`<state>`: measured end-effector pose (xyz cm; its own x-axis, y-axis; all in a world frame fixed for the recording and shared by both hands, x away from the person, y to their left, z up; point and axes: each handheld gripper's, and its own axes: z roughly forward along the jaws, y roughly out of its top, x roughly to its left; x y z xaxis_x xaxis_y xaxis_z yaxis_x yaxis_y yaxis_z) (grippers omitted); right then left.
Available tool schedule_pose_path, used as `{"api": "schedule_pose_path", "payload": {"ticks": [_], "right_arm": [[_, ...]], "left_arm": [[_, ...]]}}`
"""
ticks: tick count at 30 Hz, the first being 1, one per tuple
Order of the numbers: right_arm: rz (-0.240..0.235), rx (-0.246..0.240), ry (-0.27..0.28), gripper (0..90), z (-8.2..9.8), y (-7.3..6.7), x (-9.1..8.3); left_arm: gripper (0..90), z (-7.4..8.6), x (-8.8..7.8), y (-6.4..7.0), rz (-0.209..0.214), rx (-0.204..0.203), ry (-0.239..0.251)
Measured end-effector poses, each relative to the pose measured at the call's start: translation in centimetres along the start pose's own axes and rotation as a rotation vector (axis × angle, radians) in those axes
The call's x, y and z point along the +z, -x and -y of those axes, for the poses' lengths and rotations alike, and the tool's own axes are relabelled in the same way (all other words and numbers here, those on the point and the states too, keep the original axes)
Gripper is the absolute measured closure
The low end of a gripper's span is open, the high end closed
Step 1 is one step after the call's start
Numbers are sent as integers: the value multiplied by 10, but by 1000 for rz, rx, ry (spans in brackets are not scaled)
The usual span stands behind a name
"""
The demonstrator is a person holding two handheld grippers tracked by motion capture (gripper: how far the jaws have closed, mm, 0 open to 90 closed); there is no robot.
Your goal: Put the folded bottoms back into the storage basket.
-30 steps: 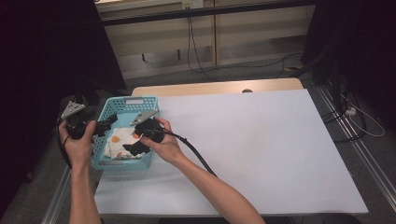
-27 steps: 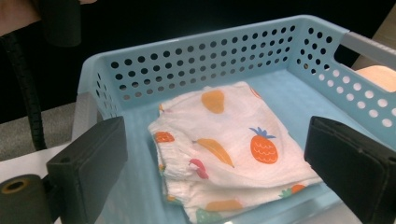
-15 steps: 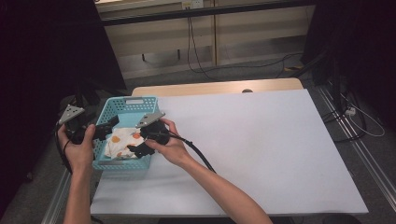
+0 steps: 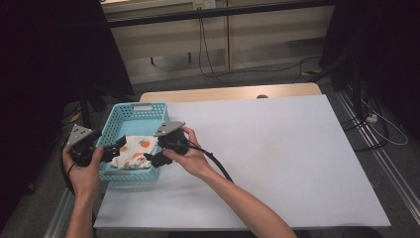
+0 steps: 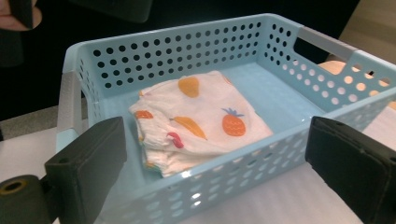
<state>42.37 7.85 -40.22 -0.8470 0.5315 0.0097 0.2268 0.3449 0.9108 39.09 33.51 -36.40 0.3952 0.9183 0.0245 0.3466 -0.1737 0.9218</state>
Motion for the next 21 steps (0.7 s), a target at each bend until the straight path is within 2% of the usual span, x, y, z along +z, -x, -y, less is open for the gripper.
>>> {"api": "schedule_pose_path", "payload": {"ticks": [3,6,15,21], "right_arm": [[36,-2,6,50,3,0,-4],[47,-3,4,50,5,0,-7],[65,-1,13,47,11,3,-19],[67,8,13,43,18,3,-25]], "left_arm": [[65,4,-3,4,10,-12,11],[65,6,-6,9,16,-1,11],[63,13,-12,22,27,55,-2],[63,22,-15,32,28,74,-8]]}}
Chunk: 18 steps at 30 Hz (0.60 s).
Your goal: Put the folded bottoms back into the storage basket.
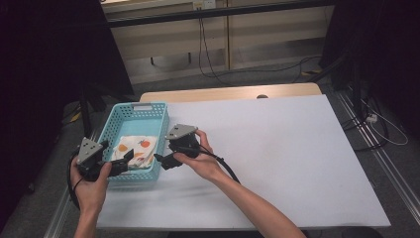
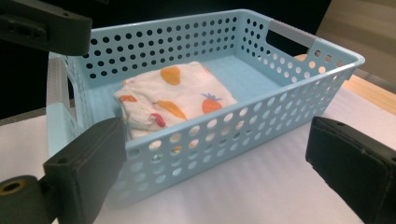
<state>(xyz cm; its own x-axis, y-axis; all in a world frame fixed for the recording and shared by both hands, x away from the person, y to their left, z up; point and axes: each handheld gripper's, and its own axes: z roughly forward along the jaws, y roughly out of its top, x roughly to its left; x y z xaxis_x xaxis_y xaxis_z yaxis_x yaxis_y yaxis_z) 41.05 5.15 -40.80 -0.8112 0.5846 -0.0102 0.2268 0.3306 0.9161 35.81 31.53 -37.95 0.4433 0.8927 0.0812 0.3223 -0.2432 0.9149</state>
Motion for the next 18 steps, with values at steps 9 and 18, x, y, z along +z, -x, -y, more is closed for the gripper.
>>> {"api": "schedule_pose_path", "payload": {"ticks": [9,18], "right_arm": [[21,1,9,44,8,3,-12],[33,-2,8,44,15,7,-28]], "left_arm": [[63,12,-3,4,3,-18,-7],[62,16,-11,15,25,-41,12]]}}
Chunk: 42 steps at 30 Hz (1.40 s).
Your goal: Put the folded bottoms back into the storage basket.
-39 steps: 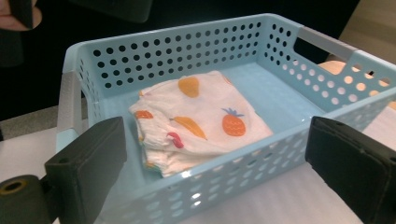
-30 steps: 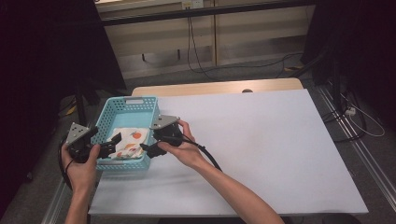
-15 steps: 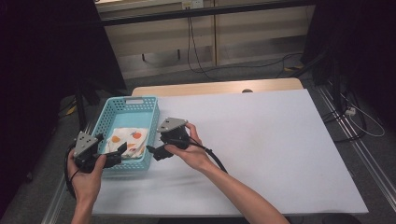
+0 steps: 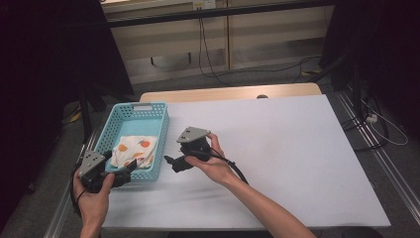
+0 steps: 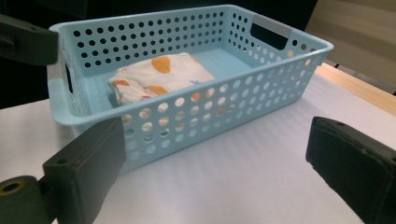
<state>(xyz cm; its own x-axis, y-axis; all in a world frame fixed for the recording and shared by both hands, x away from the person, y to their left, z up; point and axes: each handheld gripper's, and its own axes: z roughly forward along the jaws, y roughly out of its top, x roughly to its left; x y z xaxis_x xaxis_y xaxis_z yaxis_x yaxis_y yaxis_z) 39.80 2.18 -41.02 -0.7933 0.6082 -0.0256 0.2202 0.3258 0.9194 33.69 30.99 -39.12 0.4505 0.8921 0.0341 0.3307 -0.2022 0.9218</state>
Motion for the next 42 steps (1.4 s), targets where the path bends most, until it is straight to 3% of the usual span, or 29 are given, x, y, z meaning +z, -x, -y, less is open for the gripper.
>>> {"api": "schedule_pose_path", "payload": {"ticks": [8,17,23,32,35,42], "right_arm": [[28,15,7,44,6,8,-15],[49,38,-10,43,26,17,-31],[94,45,-18,42,33,25,-46],[148,65,-12,42,45,39,-69],[165,69,-7,42,47,42,-77],[189,67,-4,43,54,47,-93]], "left_arm": [[52,-8,4,13,51,20,25],[50,-9,8,24,63,35,33],[49,-11,12,31,99,-5,42],[49,-15,17,43,123,22,39],[49,-19,17,51,132,53,36],[49,-22,26,64,158,83,29]]}}
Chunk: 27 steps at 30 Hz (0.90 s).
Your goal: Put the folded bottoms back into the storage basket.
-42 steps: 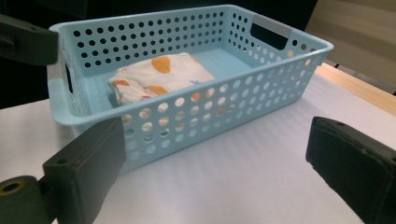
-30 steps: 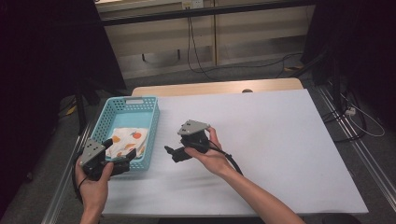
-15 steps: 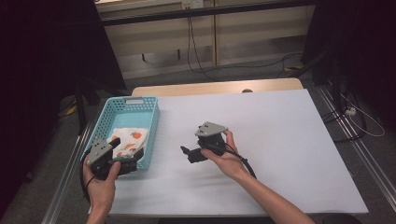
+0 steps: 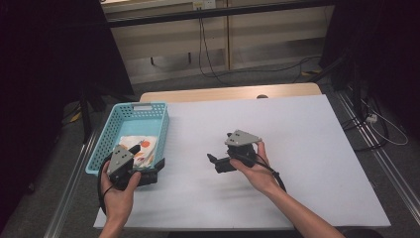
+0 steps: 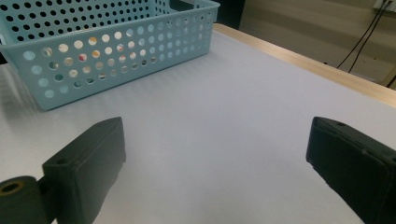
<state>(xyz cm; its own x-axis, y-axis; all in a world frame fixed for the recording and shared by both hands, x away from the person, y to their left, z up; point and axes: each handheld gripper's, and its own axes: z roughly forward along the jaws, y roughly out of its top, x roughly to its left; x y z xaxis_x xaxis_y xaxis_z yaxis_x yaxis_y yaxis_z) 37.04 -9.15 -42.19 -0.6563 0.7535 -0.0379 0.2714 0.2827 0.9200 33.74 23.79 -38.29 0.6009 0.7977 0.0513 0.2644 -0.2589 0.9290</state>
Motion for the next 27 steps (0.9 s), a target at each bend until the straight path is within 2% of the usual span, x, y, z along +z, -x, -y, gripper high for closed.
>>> {"api": "schedule_pose_path", "payload": {"ticks": [6,12,24,27], "right_arm": [[24,9,7,43,4,7,-13],[44,30,5,44,14,12,-26],[118,78,17,48,33,30,-54],[138,93,20,48,38,34,-63]], "left_arm": [[49,2,7,4,18,4,-4],[49,5,14,8,0,-14,-10],[49,12,21,19,56,8,-19],[49,14,20,21,49,9,-12]]}}
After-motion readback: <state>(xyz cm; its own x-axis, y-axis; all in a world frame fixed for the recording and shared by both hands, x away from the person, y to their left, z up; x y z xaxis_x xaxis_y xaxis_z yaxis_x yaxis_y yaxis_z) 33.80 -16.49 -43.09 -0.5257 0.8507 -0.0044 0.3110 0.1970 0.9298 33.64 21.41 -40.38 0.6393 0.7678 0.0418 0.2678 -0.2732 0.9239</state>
